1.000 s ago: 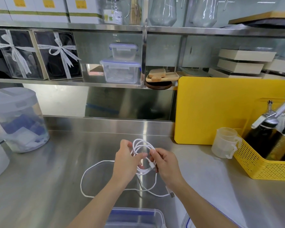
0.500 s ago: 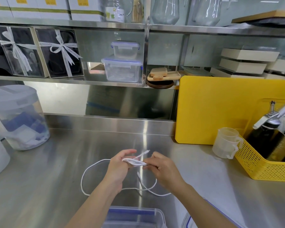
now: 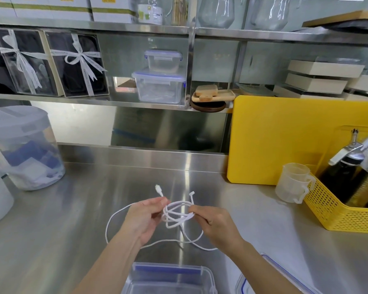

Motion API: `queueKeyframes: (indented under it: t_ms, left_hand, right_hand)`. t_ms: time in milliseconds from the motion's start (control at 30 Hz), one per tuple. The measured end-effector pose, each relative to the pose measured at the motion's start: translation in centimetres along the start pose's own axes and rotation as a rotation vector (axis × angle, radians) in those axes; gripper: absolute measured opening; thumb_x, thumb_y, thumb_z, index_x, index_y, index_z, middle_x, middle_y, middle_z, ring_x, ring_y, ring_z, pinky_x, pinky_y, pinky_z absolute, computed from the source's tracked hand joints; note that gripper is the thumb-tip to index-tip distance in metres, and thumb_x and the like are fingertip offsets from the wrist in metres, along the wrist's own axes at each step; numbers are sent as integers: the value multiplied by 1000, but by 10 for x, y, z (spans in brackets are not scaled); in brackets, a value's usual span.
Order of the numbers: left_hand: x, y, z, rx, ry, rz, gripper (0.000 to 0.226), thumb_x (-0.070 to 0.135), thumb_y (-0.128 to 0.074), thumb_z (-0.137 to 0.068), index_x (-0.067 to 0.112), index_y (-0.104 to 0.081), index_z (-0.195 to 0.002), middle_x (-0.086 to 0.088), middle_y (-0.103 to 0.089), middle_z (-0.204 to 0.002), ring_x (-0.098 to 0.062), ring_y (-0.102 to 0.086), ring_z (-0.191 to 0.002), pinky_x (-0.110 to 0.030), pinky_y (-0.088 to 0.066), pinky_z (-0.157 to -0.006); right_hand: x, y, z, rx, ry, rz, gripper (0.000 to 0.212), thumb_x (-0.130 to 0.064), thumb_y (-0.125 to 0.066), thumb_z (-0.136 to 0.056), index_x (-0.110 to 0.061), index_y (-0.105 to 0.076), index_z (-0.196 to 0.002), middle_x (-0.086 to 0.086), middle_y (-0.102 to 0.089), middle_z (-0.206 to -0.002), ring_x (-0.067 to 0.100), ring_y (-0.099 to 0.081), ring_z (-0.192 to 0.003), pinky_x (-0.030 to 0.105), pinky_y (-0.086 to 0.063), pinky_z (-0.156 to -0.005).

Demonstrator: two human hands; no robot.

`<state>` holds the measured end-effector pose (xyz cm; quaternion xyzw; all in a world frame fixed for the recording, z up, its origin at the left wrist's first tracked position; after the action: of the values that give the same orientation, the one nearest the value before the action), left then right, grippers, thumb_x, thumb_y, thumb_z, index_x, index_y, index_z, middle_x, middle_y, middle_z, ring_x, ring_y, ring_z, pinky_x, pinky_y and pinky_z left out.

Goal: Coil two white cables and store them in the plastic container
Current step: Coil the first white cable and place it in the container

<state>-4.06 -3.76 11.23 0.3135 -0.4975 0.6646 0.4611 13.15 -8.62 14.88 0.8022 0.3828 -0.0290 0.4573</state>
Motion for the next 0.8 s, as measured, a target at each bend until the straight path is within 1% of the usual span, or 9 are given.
queueKeyframes:
  t_ms: [67, 200, 300, 367, 433, 567, 633, 700, 800]
  left_hand:
    - [6, 3, -5, 133, -69, 14, 14, -15, -56, -81, -5, -62, -75, -9, -70, -55, -13, -67, -48, -20, -57, -51]
    - [16, 16, -10, 348, -172, 124, 16, -16, -55, -83, -3, -59, -74, -15, -62, -72, -21, -62, -66, -36, -54, -82]
    - [11, 15, -11, 454, -148, 203, 11, -13, -54, -86, -2, -56, -84, -14, -58, -73, -25, -58, -70, -39, -54, -74]
    - [4, 11, -12, 406, -3, 227, 12, -12, -49, -88, -1, -50, -90, -15, -55, -74, -23, -56, -67, -39, -56, -53]
    - [-5, 4, -10, 312, 194, 168, 19, -10, -40, -93, -2, -49, -79, -16, -52, -73, -25, -52, -64, -32, -52, -35]
    - [-17, -13, -4, 124, 380, 70, 21, 6, -39, -98, 4, -56, -86, -17, -51, -83, -29, -50, -66, -40, -48, -61]
    - [-21, -19, -3, 69, 402, 56, 19, 14, -40, -99, 8, -58, -95, -20, -52, -95, -31, -52, -67, -39, -47, -62]
    - [-20, -22, -6, 44, 362, 62, 16, 13, -40, -99, 11, -55, -104, -17, -56, -91, -26, -55, -69, -33, -44, -57]
    - [-18, -26, -7, -21, 305, 62, 13, 9, -48, -95, 12, -57, -104, -10, -62, -81, -21, -59, -72, -33, -46, -61]
  right_hand:
    - [-2, 0, 3, 9, 27, 27, 9, -8, -65, -76, -6, -71, -82, 10, -69, -59, 24, -58, -45, 28, -53, -42]
    - [-3, -4, 4, 7, 93, 126, 6, -6, -66, -73, -7, -70, -77, 8, -62, -51, 23, -51, -39, 28, -46, -33]
    - [-8, -12, 2, 21, 108, 117, 7, -3, -67, -71, -7, -71, -76, 8, -64, -54, 22, -54, -42, 25, -47, -36]
    - [-7, -15, 3, 22, 100, 60, 9, -3, -68, -70, -6, -72, -78, 9, -71, -64, 20, -63, -50, 24, -55, -47]
    - [-2, -14, 5, 22, 86, 0, 7, -7, -69, -75, -6, -73, -80, 9, -75, -74, 16, -69, -62, 15, -54, -66]
    - [4, -10, 9, 30, -15, -104, 18, 0, -66, -73, -4, -73, -90, 8, -76, -85, 10, -64, -84, 1, -43, -79]
    - [5, -9, 13, 3, -86, -187, 22, -5, -61, -77, -7, -72, -96, 0, -73, -91, -2, -57, -95, -2, -41, -80]
    - [9, -9, 18, -34, -223, -316, 21, -15, -56, -81, -12, -71, -95, -8, -69, -91, -4, -59, -89, 5, -46, -76]
    - [20, -6, 17, 5, -486, -340, 15, -31, -65, -83, -16, -62, -79, -7, -61, -67, 8, -55, -60, 28, -48, -62]
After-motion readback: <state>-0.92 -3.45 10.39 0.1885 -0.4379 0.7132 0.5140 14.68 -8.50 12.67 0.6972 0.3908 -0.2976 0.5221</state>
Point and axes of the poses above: each hand's wrist, its own z-axis away from the middle knuckle, its own y-axis out of the back of the hand, x = y × z, the point moved 4 cm from there along -z, towards the middle knuckle
